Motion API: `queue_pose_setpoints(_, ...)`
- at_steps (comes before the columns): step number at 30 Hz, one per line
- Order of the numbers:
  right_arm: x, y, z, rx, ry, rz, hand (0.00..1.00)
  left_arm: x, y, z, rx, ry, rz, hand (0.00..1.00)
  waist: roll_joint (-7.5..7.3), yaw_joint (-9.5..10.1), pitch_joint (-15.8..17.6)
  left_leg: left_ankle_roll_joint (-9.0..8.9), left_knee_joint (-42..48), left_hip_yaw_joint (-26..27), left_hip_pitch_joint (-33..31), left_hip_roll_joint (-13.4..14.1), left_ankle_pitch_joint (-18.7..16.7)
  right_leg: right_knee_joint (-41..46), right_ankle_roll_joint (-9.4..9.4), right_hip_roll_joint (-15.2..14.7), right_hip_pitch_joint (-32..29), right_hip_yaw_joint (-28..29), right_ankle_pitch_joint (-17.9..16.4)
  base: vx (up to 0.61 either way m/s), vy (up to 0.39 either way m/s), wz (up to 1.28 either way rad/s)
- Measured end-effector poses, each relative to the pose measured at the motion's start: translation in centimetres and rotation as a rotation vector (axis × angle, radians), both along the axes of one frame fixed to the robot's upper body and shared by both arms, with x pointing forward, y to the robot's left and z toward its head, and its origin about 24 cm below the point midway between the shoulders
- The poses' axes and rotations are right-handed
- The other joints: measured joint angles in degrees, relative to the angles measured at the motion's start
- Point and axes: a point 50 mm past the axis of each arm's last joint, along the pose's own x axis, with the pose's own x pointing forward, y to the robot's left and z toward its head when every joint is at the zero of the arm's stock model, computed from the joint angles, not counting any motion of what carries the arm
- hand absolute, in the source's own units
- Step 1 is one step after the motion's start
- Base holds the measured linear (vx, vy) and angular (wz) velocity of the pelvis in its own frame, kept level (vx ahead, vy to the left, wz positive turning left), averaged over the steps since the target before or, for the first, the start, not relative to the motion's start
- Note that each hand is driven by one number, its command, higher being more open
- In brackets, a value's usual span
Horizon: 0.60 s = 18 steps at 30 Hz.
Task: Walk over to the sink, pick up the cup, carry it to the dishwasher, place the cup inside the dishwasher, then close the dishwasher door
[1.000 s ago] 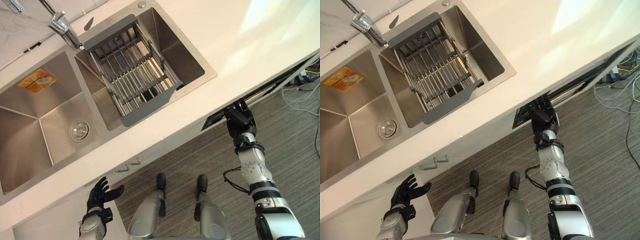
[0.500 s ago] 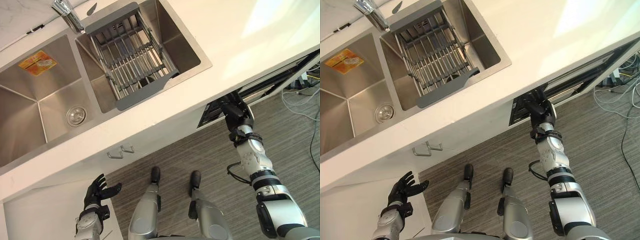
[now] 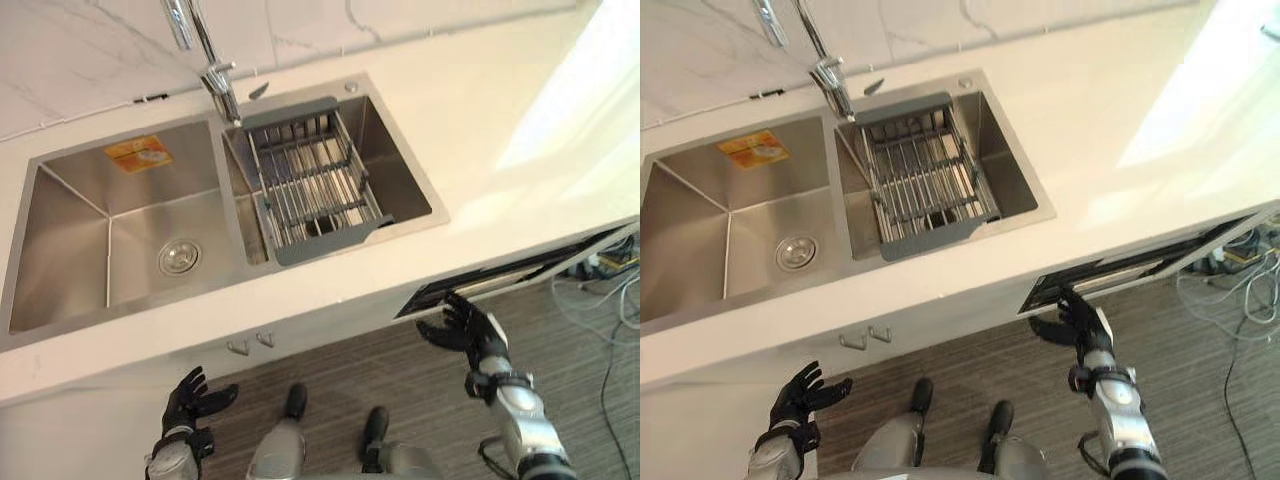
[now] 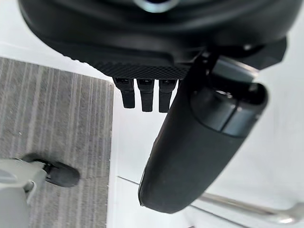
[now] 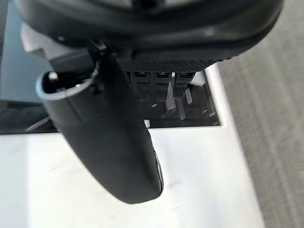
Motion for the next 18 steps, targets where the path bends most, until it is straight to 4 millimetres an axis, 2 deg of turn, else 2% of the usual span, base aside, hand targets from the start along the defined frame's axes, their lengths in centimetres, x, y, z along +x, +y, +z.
queue_pose_setpoints(9, -3.8, -0.6, -3.6, 0.003, 0.197, -0.074, 0.9, -1.6, 0.5, -0.4, 0.004, 0.049, 0.004, 0.9, -1.06, -0.67, -3.8, 0.51, -1.6, 0.5, 3.6, -0.8, -0.2, -0.1, 0.8, -1.0, 2.7, 0.4, -0.4, 0.01, 0.025, -0.01)
queue_pose_setpoints(15, -5.5, -1.1, -4.8, 0.035, 0.265, -0.156, 0.9, -2.6, 0.5, -0.8, -0.011, 0.082, 0.006, 0.9, -1.24, -1.24, -4.0, 0.55, -2.1, 1.3, 6.6, -0.6, -0.2, 0.0, 0.82, -1.0, 5.0, 1.0, -0.5, -0.02, -0.004, -0.07)
queue_pose_setpoints(18, -6.7, -1.3, -5.7, 0.058, 0.316, -0.197, 0.9, -2.9, 0.4, -1.1, -0.023, 0.1, 0.005, 0.9, -1.32, -1.41, -5.2, 0.54, -3.0, 1.6, 7.2, -0.5, 0.0, 0.1, 1.27, -1.0, 5.1, 1.3, -0.8, -0.05, -0.005, -0.04)
